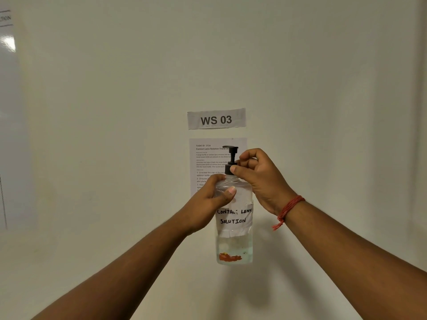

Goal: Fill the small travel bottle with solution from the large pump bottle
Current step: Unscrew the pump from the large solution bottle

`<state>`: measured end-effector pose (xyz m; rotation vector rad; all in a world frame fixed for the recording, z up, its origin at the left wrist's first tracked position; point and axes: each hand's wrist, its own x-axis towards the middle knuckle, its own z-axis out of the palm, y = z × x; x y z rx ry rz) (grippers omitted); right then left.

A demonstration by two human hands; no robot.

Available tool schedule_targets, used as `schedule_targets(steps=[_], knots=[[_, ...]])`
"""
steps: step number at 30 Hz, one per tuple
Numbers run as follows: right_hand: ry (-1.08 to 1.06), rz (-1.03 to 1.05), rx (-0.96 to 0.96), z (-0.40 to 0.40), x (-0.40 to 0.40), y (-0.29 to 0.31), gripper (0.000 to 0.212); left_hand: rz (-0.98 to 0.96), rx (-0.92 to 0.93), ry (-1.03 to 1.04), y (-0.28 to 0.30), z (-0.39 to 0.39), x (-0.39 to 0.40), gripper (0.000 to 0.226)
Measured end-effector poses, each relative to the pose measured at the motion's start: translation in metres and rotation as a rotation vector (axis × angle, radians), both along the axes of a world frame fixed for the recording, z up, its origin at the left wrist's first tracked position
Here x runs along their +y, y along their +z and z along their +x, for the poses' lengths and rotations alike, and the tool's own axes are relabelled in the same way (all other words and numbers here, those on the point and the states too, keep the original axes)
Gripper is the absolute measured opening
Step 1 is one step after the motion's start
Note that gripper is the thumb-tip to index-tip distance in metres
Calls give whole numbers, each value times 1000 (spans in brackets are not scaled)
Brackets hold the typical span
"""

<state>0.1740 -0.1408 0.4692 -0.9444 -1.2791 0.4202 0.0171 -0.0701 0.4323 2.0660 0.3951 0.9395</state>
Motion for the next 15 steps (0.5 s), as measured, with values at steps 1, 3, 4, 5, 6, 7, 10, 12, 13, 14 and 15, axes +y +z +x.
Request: schedule_targets(steps=[1, 3, 4, 5, 6, 7, 10, 12, 13, 14, 15], knots=[[3, 1, 6, 0, -1, 0, 31, -2, 1, 0, 0, 0, 0, 66], [16, 1, 19, -2, -3, 1, 29, -8, 0, -2, 0, 1, 0, 66], [26, 0, 29, -2, -3, 1, 29, -10, -2, -4, 0, 1, 0, 65], [37, -2, 37, -3, -3, 1, 30, -9, -4, -4, 0, 1, 0, 64], [43, -1, 41, -3, -3, 1, 31, -9, -4, -2, 0, 1, 0, 64], [39, 2, 38, -3, -3, 0, 33, -8, -4, 0, 0, 1, 1, 64], [12, 13, 21, -3, 0, 0, 39, -10, -3, 7, -1, 1, 2, 65], [4, 14, 8, -2, 1, -1, 40, -7, 0, 8, -1, 1, 2, 66], [1, 11, 7, -2, 1, -1, 39, -6, 1, 7, -1, 1, 2, 65], [0, 7, 6, -2, 2, -2, 38, -8, 2, 5, -1, 1, 2, 65], [0, 3, 3, -2, 2, -2, 37, -11, 2, 2, -2, 1, 2, 65]])
